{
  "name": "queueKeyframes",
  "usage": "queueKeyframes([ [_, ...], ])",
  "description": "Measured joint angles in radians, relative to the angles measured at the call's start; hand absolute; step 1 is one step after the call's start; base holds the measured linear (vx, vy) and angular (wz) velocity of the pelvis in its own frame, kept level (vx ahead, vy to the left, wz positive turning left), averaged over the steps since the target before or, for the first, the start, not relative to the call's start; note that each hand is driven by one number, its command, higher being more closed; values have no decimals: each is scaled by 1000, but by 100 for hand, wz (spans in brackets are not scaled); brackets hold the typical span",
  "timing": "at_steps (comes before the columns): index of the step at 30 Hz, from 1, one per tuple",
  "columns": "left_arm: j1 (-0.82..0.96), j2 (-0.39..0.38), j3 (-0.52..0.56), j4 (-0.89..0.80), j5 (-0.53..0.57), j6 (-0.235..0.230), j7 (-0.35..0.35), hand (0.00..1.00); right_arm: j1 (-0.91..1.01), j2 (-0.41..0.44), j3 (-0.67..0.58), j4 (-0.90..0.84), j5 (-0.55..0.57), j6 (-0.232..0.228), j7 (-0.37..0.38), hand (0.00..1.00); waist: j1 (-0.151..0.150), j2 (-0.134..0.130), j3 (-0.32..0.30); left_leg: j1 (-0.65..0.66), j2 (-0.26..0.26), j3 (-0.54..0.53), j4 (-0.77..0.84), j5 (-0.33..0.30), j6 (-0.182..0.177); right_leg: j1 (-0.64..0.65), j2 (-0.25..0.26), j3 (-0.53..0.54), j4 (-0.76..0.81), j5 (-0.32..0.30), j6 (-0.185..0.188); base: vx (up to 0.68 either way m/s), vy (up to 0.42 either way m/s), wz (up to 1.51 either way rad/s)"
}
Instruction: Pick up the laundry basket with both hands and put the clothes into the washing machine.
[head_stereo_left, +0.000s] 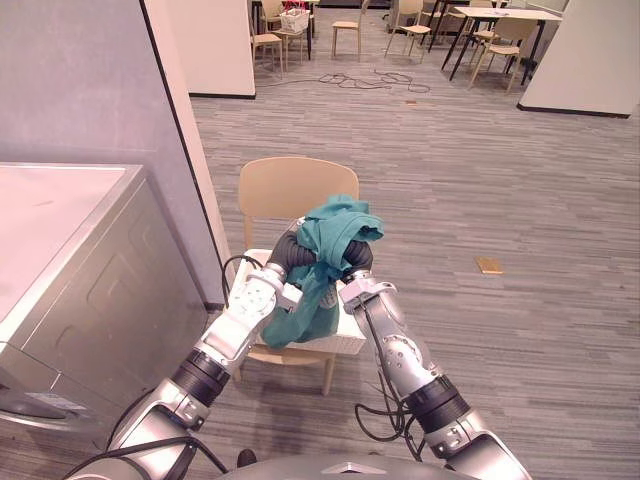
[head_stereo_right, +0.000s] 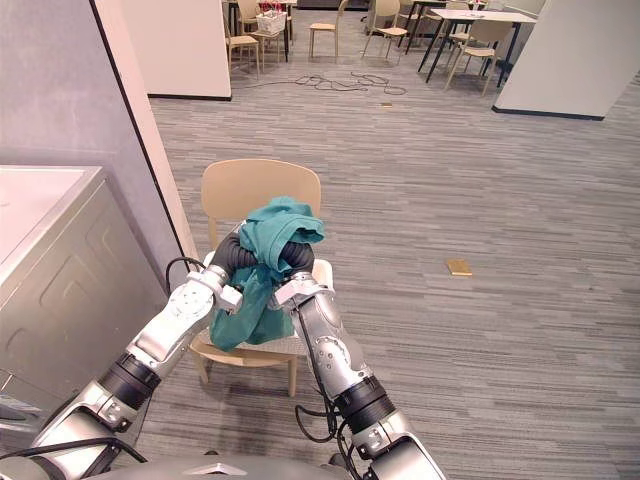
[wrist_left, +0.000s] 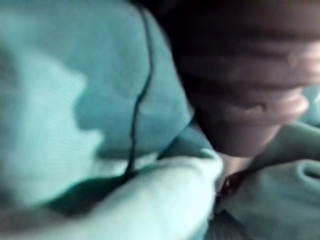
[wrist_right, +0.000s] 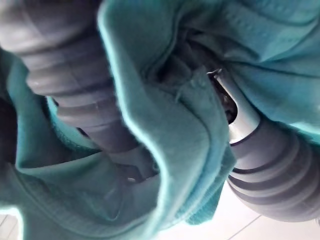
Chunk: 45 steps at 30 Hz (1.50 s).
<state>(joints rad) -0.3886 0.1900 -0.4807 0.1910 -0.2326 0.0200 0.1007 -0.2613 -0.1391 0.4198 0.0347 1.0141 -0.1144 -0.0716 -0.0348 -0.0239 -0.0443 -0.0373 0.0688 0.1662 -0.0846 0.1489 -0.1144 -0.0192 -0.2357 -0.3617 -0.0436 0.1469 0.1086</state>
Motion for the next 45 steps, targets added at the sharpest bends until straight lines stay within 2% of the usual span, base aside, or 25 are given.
queueKeyframes([
  [1, 0, -1, 1, 0, 0, 0, 0, 100, 0, 0, 0, 0, 0, 0, 0, 0, 0, 0, 0, 0, 2, 0, 0, 0, 0, 0, 2, 0, -2, 0, 0, 0, 0, 0],
  [11, 0, -4, 6, -1, -1, 10, -30, 100, 30, -9, -11, -21, -28, 5, 9, 0, 3, -7, 5, 0, 9, 2, 0, 9, -1, 3, 16, -6, -5, 2, 0, 0, 0, 0],
  [18, 34, -11, 25, -21, -7, 18, -88, 100, 116, -8, -92, -65, -120, 75, 97, 0, 4, -6, 9, 5, 12, 4, 0, 8, -1, 2, 17, -5, 6, -11, 10, 0, 0, 0],
  [20, 57, -26, 89, -28, -22, 17, -87, 100, 142, -9, -116, -69, -159, 99, 116, 0, 8, -6, 19, 5, 12, 4, 0, 3, 0, 2, 17, -4, 8, -11, 11, 0, 0, 0],
  [22, 61, -35, 315, -29, -32, 16, -23, 100, 228, -24, -165, -60, -218, 128, 123, 0, 11, -8, 39, 6, 13, 4, 0, 2, -3, 2, 18, -3, 11, -11, 11, 0, 0, 0],
  [25, 91, 18, 481, -51, -41, -1, 43, 100, 350, -49, -267, -52, -257, 157, 112, 0, 13, -11, 47, 6, 12, 7, -1, 1, -3, 2, 16, -2, 9, -11, 11, 0, 0, 0],
  [28, 124, 36, 538, -63, -51, -5, 62, 100, 364, -48, -357, -54, -276, 158, 112, 0, 14, -14, 49, 6, 12, 8, -1, 1, -3, 2, 16, -2, 6, -11, 10, 0, 0, 0],
  [34, 191, 34, 640, -100, -102, -11, 76, 100, 372, -31, -434, -56, -315, 158, 111, 0, 9, -13, 49, 17, 13, 25, -1, 0, -4, 3, 18, 17, 0, -10, 10, 3, -2, -8],
  [41, 255, 33, 774, -168, -139, -45, 94, 100, 398, -11, -532, -56, -319, 157, 105, 0, 8, -9, 46, 23, 13, 29, -1, -10, -9, 13, 20, 20, -14, -9, 10, 4, -2, -2],
  [45, 365, -28, 883, -207, -141, -62, 98, 100, 464, 49, -638, -55, -394, 155, 88, 0, 10, -2, 40, 24, 12, 29, -1, -12, -5, 18, 20, 19, -19, -7, 7, 39, -7, 0],
])
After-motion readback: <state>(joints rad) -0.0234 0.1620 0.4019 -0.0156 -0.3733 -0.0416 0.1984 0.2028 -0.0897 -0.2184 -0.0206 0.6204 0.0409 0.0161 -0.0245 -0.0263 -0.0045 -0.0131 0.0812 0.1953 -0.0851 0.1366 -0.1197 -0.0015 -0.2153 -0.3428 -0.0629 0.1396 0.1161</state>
